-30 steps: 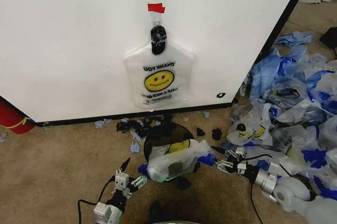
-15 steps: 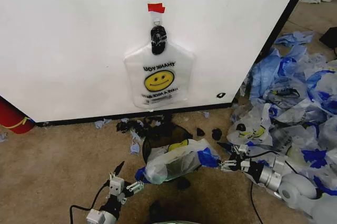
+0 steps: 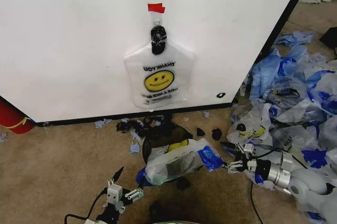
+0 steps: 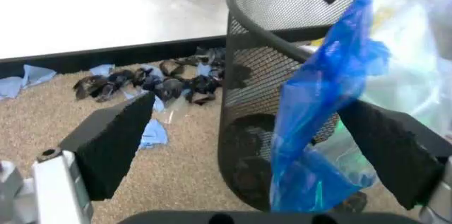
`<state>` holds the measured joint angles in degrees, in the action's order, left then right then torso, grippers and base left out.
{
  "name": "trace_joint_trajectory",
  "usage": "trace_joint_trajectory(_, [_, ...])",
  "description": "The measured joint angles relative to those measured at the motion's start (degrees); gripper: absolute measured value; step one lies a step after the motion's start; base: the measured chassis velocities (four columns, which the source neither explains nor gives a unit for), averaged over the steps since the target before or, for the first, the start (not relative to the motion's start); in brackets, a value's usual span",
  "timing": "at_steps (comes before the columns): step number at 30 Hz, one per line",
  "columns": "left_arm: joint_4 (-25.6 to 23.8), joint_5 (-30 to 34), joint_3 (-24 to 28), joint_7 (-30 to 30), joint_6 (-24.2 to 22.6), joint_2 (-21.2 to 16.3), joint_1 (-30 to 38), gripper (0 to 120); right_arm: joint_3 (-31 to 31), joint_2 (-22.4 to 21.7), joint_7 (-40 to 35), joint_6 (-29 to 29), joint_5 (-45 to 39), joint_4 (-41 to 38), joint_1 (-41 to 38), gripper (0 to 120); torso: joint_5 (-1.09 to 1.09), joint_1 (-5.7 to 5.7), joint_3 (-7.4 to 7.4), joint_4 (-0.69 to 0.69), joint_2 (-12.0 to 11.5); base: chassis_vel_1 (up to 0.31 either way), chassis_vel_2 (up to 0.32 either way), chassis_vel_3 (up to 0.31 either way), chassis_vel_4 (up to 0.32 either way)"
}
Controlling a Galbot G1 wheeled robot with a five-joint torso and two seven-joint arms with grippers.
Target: Pick up the garbage bag from the wall and place it over the trash bin.
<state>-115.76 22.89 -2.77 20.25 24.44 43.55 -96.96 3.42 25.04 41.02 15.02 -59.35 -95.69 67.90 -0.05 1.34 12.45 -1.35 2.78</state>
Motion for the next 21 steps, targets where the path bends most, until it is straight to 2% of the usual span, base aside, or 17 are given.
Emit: trace_joint_trajectory(21, [-4.11, -0.9, -1.62, -0.18, 0.39, -0.62, -2.99, 100, 6.64, -3.33, 10.92, 1.29, 5.49, 4.26, -0.87, 100, 0.0, 0.0, 0.0, 0.0, 0.0, 0.0, 0.0, 0.0, 0.0])
